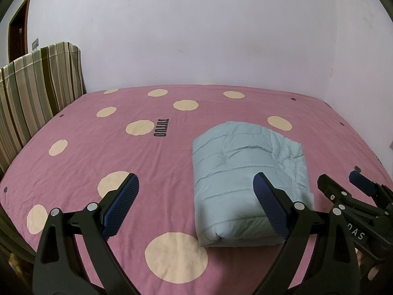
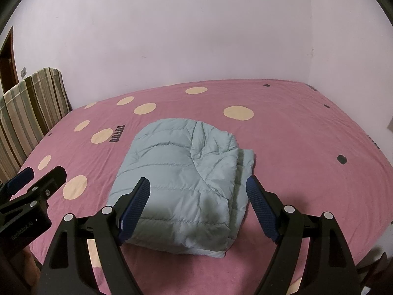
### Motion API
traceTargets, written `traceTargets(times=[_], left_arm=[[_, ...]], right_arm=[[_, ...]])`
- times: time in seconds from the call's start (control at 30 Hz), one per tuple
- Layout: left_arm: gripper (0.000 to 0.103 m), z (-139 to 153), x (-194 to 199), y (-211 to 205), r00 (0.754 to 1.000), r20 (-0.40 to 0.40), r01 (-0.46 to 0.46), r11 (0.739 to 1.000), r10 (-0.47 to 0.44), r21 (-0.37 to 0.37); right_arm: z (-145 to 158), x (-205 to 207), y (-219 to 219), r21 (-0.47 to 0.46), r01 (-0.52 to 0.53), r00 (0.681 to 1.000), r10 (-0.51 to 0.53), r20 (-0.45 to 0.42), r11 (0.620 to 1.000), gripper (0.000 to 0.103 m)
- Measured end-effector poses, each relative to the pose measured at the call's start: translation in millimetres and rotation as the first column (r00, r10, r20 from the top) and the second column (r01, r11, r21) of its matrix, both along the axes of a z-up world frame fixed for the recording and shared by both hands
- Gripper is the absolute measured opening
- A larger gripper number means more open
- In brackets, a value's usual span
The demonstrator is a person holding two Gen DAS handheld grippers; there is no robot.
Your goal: Fold large clothes
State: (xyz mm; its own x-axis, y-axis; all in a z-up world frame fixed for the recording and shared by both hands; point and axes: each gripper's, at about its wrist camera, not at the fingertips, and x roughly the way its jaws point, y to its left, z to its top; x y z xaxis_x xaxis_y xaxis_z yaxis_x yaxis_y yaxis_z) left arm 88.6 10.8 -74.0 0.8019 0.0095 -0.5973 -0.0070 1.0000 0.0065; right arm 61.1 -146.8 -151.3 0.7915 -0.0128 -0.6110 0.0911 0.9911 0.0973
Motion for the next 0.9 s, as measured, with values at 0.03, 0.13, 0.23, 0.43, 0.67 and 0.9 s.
traceTargets(times=[0.03, 0.13, 0.23, 0.43, 0.67, 0.9], left_arm=[[0.094, 0.0, -0.1, 0.0, 1.0, 0.0, 0.0, 1.0, 0.0, 0.0], [0.094, 0.0, 0.0, 0.6, 1.0, 0.002, 0.0, 1.0, 0.0, 0.0], [0.094, -0.3, -0.9, 0.4, 1.0, 0.0, 0.001, 1.0, -0.001, -0.002], [0.094, -0.8, -1.6, -1.5, 1.0, 0.0, -0.002, 1.0, 0.002, -0.002], [0.095, -1.0, -3.5, -0.9, 1.0, 0.005, -0.005, 1.0, 0.005, 0.006], [0.095, 0.2, -5.9, -0.5, 1.0, 0.015, -0.008, 1.0, 0.007, 0.01]], right_arm=[[-0.1, -0.3, -0.2, 0.001, 0.0, 1.0, 0.0, 0.0, 1.0, 0.079], [0.0, 0.0, 0.4, 0.001, 0.0, 1.0, 0.0, 0.001, 1.0, 0.079], [-0.2, -0.1, 1.0, 0.002, 0.002, 1.0, -0.002, -0.001, 1.0, 0.079], [-0.6, 0.3, 1.2, 0.002, 0.001, 1.0, -0.001, 0.001, 1.0, 0.079], [-0.8, 0.0, 1.9, 0.001, 0.002, 1.0, -0.002, 0.001, 1.0, 0.079], [-0.9, -0.1, 2.0, -0.001, 0.001, 1.0, -0.001, 0.0, 1.0, 0.079]])
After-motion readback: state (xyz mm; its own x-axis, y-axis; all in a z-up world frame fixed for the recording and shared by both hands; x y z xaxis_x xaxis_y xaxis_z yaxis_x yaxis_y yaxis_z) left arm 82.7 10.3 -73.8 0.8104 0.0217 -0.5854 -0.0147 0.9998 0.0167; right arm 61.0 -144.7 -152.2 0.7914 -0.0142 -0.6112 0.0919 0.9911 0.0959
